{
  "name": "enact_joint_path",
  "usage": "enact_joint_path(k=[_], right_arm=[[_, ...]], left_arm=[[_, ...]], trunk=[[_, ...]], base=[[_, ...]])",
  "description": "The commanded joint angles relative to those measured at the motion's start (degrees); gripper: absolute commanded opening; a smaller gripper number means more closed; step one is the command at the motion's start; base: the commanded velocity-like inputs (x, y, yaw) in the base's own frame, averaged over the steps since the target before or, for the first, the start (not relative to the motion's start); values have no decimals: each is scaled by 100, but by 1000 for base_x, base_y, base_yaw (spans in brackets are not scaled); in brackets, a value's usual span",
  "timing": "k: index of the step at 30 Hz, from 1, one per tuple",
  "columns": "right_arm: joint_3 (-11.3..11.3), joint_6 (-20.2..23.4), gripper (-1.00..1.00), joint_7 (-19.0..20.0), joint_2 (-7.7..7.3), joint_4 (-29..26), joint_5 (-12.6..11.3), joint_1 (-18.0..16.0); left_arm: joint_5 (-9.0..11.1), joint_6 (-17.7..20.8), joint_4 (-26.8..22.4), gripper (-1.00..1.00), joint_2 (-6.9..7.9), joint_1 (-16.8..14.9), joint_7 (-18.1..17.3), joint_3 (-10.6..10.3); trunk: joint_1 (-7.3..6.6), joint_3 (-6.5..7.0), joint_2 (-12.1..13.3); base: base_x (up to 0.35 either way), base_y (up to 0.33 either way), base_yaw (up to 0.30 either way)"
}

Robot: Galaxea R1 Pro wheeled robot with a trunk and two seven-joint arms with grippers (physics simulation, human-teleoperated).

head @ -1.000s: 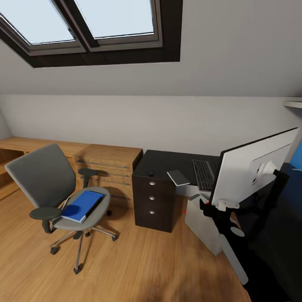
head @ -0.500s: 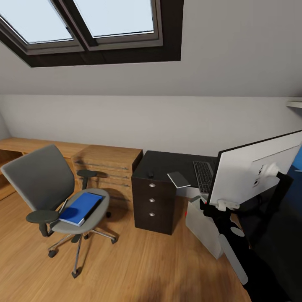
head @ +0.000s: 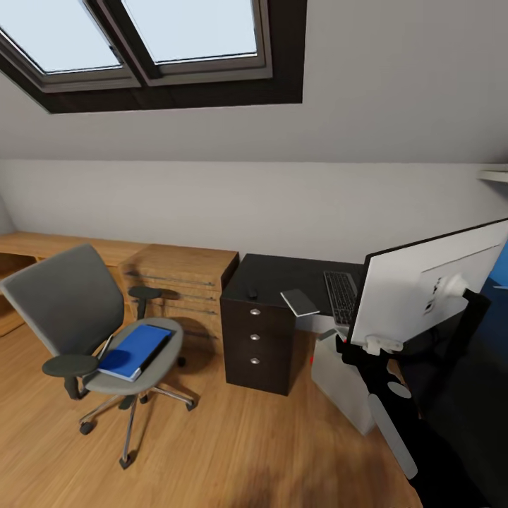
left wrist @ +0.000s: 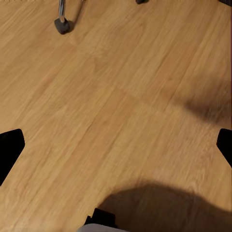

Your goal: In the bedroom, organize the workspace by keeping the computer under the desk, ensuring the monitor is on the desk, placing the keyboard on the desk next to the monitor, placing the mouse on the desk next to the keyboard, moving the folder from the swivel chair onto the desk next to the mouse, stacking the notebook on top of the folder with the pen on top of the notebook, and positioning the swivel chair next to the desk.

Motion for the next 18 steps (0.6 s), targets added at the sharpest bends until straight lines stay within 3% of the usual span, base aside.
enact_joint_path(k=[1,11,18], right_arm=[[19,15,100,-52,-7,-8,-46,-4],[20,17,100,-51,-7,-8,-46,-7],[20,17,100,-50,-7,-8,-46,-5]], left_arm=[[45,-12,4,100,0,-3,-52,20],[45,-12,4,100,0,-3,-56,20],[45,-12,4,100,0,-3,-60,20]], trunk=[[0,-2,-4],[0,56,-4],[0,67,-4]], base=[[0,0,-120],[0,0,-171],[0,0,-49]])
